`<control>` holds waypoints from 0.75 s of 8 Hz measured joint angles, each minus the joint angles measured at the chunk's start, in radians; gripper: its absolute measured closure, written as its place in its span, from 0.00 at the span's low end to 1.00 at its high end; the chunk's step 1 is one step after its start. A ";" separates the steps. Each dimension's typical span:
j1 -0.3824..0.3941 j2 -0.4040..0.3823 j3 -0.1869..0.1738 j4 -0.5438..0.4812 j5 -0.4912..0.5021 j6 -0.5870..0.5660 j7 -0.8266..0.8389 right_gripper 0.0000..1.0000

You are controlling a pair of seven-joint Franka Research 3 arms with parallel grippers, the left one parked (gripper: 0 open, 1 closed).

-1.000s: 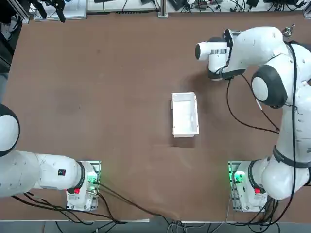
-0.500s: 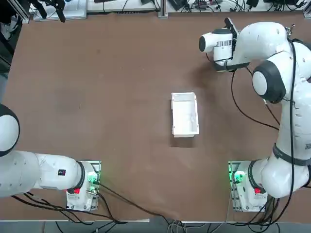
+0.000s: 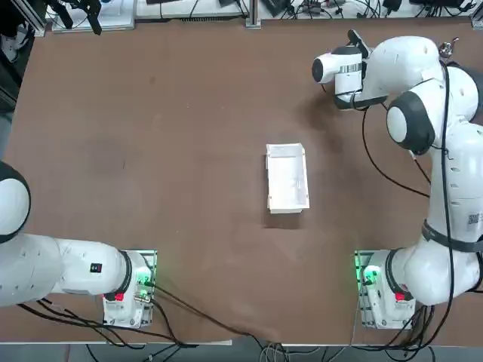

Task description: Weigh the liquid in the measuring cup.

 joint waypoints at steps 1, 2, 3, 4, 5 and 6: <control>-0.012 0.015 0.000 0.009 -0.011 0.005 -0.002 0.38; -0.022 0.025 0.000 0.011 -0.015 0.010 -0.005 0.38; -0.027 0.032 0.000 0.013 -0.015 0.013 -0.006 0.38; -0.027 0.032 -0.001 0.014 -0.016 0.012 -0.007 0.38; -0.027 0.032 -0.001 0.014 -0.016 0.013 -0.013 0.37; -0.027 0.032 0.000 0.015 -0.015 0.014 -0.025 0.21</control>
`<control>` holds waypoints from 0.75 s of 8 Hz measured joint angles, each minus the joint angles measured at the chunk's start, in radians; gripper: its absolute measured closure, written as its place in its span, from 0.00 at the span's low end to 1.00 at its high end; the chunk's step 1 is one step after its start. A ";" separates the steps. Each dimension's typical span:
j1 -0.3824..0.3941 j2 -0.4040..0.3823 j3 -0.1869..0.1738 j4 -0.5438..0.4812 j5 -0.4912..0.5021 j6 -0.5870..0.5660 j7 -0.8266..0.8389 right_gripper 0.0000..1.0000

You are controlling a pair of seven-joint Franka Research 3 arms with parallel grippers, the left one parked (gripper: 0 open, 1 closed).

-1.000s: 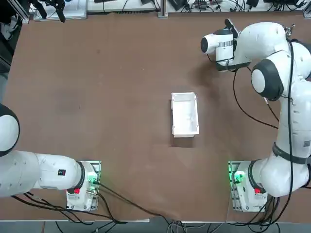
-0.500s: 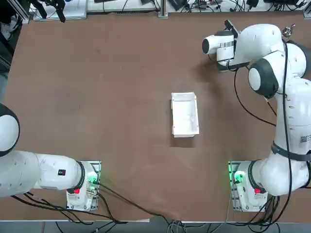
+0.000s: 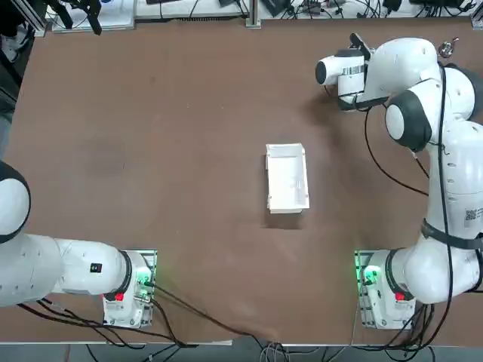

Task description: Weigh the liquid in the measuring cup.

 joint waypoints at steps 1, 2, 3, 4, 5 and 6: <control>0.000 0.000 0.003 0.003 0.007 0.001 -0.018 0.04; 0.002 -0.001 0.008 0.011 0.039 0.002 -0.050 0.00; 0.006 -0.004 0.011 0.026 0.101 0.002 -0.108 0.00; 0.015 -0.012 0.014 0.045 0.168 0.002 -0.175 0.00; 0.033 -0.030 0.018 0.055 0.236 0.001 -0.238 0.00; 0.066 -0.054 0.020 0.058 0.312 -0.012 -0.306 0.00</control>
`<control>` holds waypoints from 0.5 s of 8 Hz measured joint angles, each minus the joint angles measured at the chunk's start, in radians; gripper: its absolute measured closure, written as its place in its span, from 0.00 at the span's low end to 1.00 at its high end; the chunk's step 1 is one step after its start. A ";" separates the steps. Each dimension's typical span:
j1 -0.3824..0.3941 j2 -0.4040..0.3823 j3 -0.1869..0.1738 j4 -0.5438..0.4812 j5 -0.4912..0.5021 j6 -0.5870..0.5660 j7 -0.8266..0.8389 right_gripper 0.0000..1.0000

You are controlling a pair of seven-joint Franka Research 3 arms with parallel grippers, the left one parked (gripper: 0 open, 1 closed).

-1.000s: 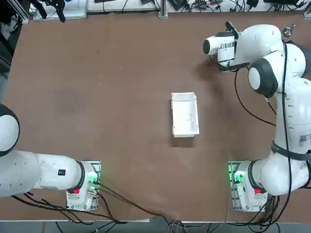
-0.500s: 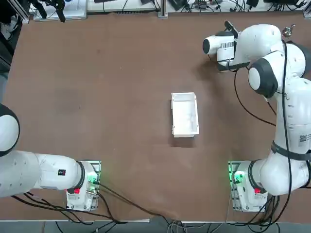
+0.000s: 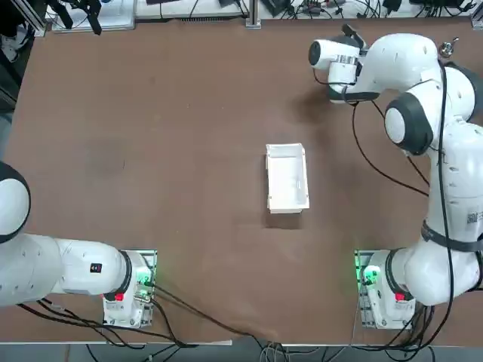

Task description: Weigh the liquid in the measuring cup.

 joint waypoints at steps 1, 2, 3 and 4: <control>0.036 -0.031 0.001 0.003 0.081 -0.035 -0.088 0.00; 0.063 -0.074 0.001 0.008 0.165 -0.078 -0.208 0.00; 0.076 -0.127 0.001 0.011 0.251 -0.115 -0.351 0.00; 0.077 -0.186 0.000 0.012 0.331 -0.138 -0.497 0.00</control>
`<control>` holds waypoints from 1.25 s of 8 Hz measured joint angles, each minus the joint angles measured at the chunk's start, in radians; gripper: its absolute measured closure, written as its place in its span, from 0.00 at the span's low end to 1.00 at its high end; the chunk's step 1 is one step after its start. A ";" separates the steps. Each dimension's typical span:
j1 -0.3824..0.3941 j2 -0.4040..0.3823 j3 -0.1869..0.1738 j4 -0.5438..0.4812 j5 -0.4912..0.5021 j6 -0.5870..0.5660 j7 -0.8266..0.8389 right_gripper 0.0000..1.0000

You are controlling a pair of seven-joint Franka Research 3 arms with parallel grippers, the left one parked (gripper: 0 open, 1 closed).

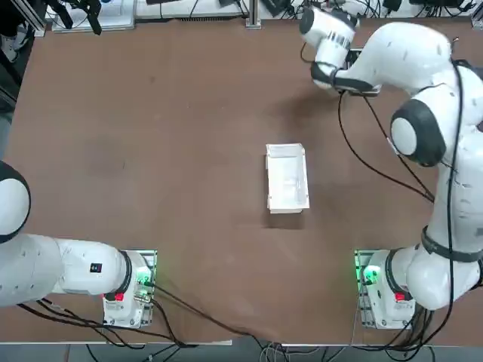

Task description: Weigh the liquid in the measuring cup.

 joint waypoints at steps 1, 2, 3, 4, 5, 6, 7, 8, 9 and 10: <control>-0.003 -0.058 -0.002 0.000 0.079 -0.022 -0.146 0.00; -0.008 -0.113 -0.008 0.000 0.156 -0.051 -0.299 0.00; -0.019 -0.163 -0.015 0.000 0.231 -0.075 -0.441 0.00; -0.047 -0.213 -0.020 0.000 0.306 -0.097 -0.589 0.00; -0.090 -0.263 -0.024 0.000 0.377 -0.118 -0.743 0.00; -0.134 -0.306 -0.025 -0.001 0.426 -0.142 -0.881 0.00; -0.168 -0.342 -0.026 -0.002 0.460 -0.169 -0.997 0.00; -0.194 -0.372 -0.026 -0.002 0.500 -0.198 -1.101 0.00; -0.217 -0.400 -0.027 -0.003 0.550 -0.225 -1.185 0.00; -0.240 -0.428 -0.027 -0.003 0.597 -0.251 -1.250 0.00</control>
